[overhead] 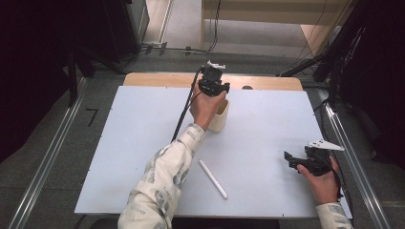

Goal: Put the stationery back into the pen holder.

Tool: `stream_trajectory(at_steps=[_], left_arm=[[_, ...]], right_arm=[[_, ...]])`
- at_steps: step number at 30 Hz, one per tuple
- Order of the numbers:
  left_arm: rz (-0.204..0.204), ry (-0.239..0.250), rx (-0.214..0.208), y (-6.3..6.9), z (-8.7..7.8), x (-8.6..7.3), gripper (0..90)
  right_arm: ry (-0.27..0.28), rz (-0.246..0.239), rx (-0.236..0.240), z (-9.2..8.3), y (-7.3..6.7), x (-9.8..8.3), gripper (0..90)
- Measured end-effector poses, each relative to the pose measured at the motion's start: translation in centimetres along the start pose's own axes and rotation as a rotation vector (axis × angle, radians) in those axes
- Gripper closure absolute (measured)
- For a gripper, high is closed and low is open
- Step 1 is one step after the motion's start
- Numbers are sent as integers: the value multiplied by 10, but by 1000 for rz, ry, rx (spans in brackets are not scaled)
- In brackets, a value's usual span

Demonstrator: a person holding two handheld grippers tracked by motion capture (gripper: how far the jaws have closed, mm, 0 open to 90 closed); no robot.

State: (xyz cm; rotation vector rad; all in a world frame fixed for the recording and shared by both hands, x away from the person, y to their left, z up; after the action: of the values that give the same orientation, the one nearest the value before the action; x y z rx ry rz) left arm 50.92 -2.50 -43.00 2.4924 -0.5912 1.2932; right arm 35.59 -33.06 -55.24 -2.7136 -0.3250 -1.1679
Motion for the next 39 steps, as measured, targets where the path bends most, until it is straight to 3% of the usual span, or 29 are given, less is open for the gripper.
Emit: stream_trajectory(at_steps=[4, 10, 15, 24, 30, 39], left_arm=[[-5, 4, 3, -2, -5, -4, 526], [-14, 16, -7, -5, -13, -9, 490], [-23, 36, -1, -8, -21, -12, 397], [-37, 70, -22, -12, -44, -24, 397], [-49, 90, -8, -22, -61, -34, 385], [-59, 78, 25, -35, -79, -59, 317]], right_arm=[[-2, 3, -1, 0, 0, 0, 114], [1, 0, -1, 0, 0, 0, 114], [2, -3, 0, 0, 0, 0, 114], [3, 0, 0, -1, -1, 0, 114], [2, 2, 1, -2, -2, 0, 114], [4, -10, 7, -4, -6, -1, 114]])
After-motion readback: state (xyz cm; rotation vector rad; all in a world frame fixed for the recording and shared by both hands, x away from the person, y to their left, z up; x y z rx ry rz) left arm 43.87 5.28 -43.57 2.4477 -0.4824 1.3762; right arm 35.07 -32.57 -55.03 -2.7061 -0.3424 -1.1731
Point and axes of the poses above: each handheld gripper's, and its own axes: z roughly forward along the jaws, x roughly out of its top, y roughly to its right, the point moved 7 cm from there along z, roughly forward along the jaws, and after that the axes turned 4 degrees about z, right-handed, at the moved point
